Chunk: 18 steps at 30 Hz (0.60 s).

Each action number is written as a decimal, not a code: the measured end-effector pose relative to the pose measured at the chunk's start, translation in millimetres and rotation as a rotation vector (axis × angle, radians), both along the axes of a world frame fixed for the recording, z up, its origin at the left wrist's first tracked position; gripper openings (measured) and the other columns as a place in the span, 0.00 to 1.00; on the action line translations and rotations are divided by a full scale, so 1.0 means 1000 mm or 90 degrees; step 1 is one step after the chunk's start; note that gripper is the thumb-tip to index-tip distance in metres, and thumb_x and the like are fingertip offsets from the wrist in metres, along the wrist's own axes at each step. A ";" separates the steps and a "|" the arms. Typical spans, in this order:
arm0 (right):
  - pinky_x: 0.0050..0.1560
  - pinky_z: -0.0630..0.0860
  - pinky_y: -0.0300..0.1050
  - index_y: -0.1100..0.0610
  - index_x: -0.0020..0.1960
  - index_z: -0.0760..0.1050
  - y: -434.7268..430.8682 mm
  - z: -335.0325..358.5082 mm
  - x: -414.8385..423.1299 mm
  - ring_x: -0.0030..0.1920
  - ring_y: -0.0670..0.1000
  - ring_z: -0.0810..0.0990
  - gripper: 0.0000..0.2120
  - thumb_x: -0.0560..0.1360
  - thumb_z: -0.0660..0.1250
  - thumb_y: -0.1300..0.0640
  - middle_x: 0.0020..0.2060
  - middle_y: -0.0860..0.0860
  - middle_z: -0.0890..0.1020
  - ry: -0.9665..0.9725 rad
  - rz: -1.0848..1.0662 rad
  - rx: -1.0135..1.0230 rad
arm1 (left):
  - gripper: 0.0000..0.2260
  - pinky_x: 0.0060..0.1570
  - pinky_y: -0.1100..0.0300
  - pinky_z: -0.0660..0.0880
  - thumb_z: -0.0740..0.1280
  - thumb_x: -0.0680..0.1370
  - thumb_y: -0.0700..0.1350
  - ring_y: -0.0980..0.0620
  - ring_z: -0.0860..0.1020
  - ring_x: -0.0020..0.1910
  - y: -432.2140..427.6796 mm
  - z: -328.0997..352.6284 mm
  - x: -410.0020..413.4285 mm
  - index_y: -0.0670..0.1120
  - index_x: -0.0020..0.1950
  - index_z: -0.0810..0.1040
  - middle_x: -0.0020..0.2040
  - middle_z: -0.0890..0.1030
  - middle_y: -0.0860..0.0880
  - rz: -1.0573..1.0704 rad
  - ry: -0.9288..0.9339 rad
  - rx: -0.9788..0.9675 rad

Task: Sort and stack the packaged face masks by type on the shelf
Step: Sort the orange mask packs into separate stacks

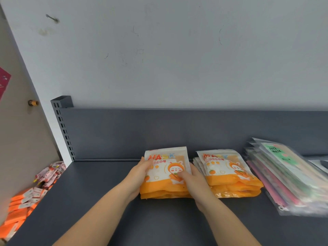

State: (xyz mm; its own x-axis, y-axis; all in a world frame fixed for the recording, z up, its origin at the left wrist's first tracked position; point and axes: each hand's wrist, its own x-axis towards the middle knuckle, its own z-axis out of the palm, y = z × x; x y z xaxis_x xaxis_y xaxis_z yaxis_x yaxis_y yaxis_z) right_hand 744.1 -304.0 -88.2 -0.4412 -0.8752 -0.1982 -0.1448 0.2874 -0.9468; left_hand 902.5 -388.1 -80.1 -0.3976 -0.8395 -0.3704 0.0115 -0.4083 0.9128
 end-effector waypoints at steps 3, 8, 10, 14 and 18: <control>0.65 0.75 0.55 0.47 0.75 0.62 0.001 0.004 0.001 0.65 0.52 0.75 0.26 0.79 0.65 0.48 0.67 0.47 0.74 0.008 0.001 -0.003 | 0.16 0.40 0.51 0.81 0.61 0.82 0.55 0.44 0.85 0.45 -0.004 0.001 0.002 0.47 0.65 0.75 0.48 0.86 0.45 -0.018 0.031 0.037; 0.68 0.72 0.57 0.47 0.78 0.54 0.005 0.006 0.003 0.70 0.53 0.70 0.33 0.79 0.64 0.47 0.73 0.48 0.69 0.054 0.024 -0.006 | 0.17 0.52 0.47 0.81 0.58 0.82 0.55 0.43 0.84 0.54 -0.010 -0.003 0.007 0.48 0.64 0.78 0.55 0.85 0.44 -0.031 0.081 0.024; 0.70 0.70 0.56 0.47 0.80 0.48 0.007 0.008 0.004 0.73 0.54 0.67 0.37 0.78 0.65 0.46 0.75 0.47 0.65 0.068 0.024 -0.014 | 0.17 0.52 0.51 0.80 0.58 0.83 0.55 0.46 0.83 0.55 -0.010 -0.001 0.009 0.47 0.64 0.76 0.56 0.84 0.46 -0.023 0.072 -0.013; 0.69 0.71 0.57 0.47 0.79 0.50 0.008 0.010 0.005 0.73 0.53 0.67 0.37 0.78 0.66 0.46 0.75 0.47 0.65 0.109 0.031 -0.029 | 0.19 0.70 0.49 0.67 0.60 0.82 0.54 0.48 0.72 0.69 -0.012 0.001 0.015 0.48 0.71 0.68 0.64 0.77 0.51 0.002 0.042 -0.064; 0.67 0.73 0.54 0.46 0.79 0.50 0.009 0.014 0.005 0.72 0.53 0.68 0.36 0.78 0.66 0.49 0.75 0.47 0.65 0.127 0.020 -0.025 | 0.33 0.77 0.46 0.57 0.63 0.80 0.56 0.46 0.58 0.78 -0.011 0.004 0.021 0.49 0.81 0.53 0.79 0.60 0.48 -0.001 0.034 -0.092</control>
